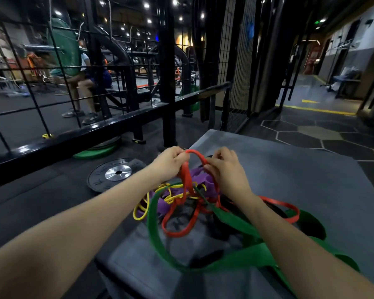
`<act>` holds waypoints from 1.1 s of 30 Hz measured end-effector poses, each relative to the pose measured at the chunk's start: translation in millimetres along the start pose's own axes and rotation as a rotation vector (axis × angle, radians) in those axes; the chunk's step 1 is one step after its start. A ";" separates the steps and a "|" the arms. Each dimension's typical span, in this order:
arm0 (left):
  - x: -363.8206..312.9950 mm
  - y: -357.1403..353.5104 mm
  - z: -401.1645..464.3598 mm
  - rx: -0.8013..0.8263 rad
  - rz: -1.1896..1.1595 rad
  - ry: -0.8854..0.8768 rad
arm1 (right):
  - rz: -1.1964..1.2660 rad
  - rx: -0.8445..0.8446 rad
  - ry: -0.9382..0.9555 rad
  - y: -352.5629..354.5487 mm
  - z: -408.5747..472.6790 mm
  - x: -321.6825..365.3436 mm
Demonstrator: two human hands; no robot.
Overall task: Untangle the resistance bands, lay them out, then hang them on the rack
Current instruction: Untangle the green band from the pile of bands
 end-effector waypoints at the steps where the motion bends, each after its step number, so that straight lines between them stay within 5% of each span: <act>1: -5.8 0.2 1.0 0.014 -0.041 0.017 | 0.050 0.009 -0.038 0.0 1.1 1.7; 8: -27.6 3.0 4.5 -0.041 -0.395 0.282 | 0.568 0.150 -0.251 26.6 -3.7 17.2; 12: -48.9 -5.1 -1.1 -0.015 -0.500 0.329 | 0.604 0.217 -0.309 14.8 -6.4 30.3; 16: -52.2 3.1 -11.9 0.014 -0.536 0.251 | 0.558 0.149 -0.330 29.4 8.7 32.4; 19: -45.0 -12.3 -38.6 0.233 -0.529 0.144 | 0.636 0.053 -0.412 51.9 26.2 30.4; 23: -19.8 -37.1 -69.7 0.429 -0.149 -0.023 | 0.704 -0.016 -0.496 60.5 40.1 27.4; 27: -10.6 -6.9 -53.2 0.280 -0.172 0.080 | 0.647 -0.145 -0.534 74.8 45.6 -1.1; 33: -11.3 30.8 0.8 0.029 -0.228 0.076 | 0.549 -0.122 -0.531 53.7 39.6 -25.5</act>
Point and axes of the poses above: each hand's wrist, its own z-axis towards the middle knuckle, its own y-axis out of the back of the hand, x = y × z, the point moved 8 cm from there along z, towards the middle knuckle, and after that the axes turned 14 degrees about -x, right-handed, at the moved point
